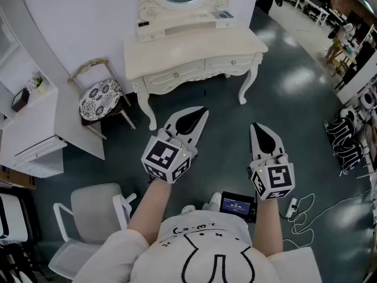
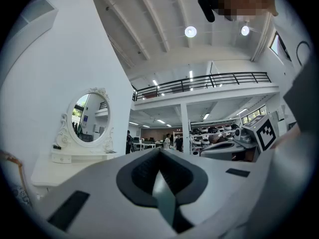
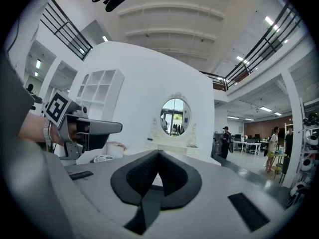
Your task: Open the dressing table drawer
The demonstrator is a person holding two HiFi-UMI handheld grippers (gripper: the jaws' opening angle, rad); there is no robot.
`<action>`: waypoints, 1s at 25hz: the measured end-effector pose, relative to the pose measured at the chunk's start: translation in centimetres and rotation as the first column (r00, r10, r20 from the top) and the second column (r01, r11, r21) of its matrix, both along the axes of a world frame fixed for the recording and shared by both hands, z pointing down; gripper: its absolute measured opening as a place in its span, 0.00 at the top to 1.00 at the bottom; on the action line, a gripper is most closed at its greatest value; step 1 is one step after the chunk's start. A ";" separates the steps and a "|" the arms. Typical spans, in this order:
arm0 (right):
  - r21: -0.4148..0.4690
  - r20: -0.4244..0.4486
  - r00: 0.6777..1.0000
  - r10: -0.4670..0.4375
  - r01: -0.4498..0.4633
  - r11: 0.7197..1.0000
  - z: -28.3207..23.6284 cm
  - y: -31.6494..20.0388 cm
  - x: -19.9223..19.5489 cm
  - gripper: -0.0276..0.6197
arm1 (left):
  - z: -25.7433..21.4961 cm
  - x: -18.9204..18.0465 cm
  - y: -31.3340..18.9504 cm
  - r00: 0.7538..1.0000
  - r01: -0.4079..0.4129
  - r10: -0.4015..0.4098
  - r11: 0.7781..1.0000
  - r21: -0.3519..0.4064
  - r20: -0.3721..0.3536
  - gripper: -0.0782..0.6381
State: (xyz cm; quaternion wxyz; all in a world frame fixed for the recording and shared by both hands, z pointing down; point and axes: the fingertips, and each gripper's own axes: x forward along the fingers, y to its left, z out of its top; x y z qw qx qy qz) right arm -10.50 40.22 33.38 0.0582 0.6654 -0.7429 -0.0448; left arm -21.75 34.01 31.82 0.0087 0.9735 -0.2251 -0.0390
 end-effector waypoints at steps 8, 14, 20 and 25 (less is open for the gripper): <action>-0.003 0.006 1.000 -0.023 0.023 1.000 0.0 -1.5 3.4 0.95 | -0.5 3.3 -1.3 1.000 0.019 -0.019 1.000 0.019 0.007 0.87; -0.036 -0.006 0.998 -0.065 0.065 0.997 0.6 -3.9 7.8 0.96 | -0.4 7.2 -3.0 0.997 0.081 -0.081 0.996 0.024 0.016 0.87; -0.058 -0.016 0.998 -0.065 0.064 0.996 1.4 -5.4 11.5 0.96 | 0.3 10.3 -4.2 0.992 0.130 -0.130 0.992 0.008 0.009 0.87; -0.051 -0.003 0.997 -0.073 0.073 0.996 1.7 -6.9 12.7 0.96 | 1.0 11.9 -5.5 0.990 0.137 -0.137 0.991 0.004 0.039 0.87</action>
